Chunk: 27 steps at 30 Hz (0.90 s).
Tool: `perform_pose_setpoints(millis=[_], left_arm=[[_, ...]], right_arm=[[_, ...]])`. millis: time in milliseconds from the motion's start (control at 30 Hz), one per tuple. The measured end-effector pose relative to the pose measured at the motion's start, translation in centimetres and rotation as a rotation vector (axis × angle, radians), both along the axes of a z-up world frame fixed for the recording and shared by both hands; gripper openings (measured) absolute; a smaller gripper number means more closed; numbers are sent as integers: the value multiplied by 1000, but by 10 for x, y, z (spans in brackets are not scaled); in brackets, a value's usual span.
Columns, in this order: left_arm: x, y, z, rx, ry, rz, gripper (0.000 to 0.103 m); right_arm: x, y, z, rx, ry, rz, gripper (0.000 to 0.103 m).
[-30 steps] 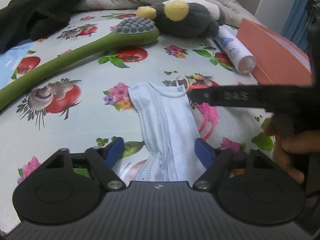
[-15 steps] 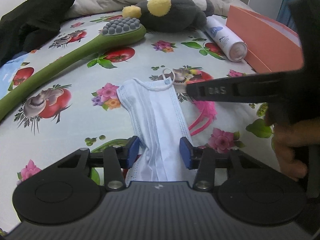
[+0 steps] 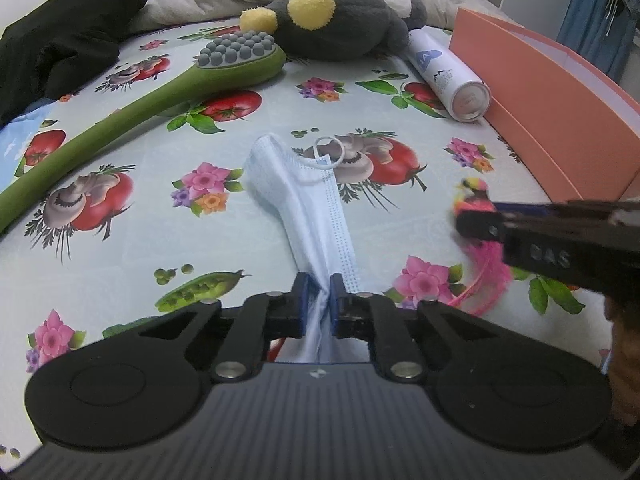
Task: Organize soft objects
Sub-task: 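Close the left tool on the blue face mask while the right tool grasps the pink feathered toy, then lift and carry the face mask and pink toy with both tools over the box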
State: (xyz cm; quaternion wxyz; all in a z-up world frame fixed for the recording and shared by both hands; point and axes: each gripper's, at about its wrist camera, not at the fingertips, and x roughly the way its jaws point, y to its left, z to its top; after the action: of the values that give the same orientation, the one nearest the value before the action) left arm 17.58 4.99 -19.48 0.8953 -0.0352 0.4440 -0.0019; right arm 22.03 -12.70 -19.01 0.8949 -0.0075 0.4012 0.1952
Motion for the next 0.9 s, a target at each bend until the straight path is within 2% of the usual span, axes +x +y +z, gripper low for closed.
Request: perform_pose_setpoints(millis=[400,600,900], left_arm=[[-11,-1,12,-27,-18,60,11],[-18,-12,25,-38,-37,71,10],[-18,-30,59,-89,-85,35,10]], right_arm=[[-29,-29,6,-5,5,-33,30],[-38,-37,23,8,-22,-37,30],[-46,-49,58,32,-65,-65,30]])
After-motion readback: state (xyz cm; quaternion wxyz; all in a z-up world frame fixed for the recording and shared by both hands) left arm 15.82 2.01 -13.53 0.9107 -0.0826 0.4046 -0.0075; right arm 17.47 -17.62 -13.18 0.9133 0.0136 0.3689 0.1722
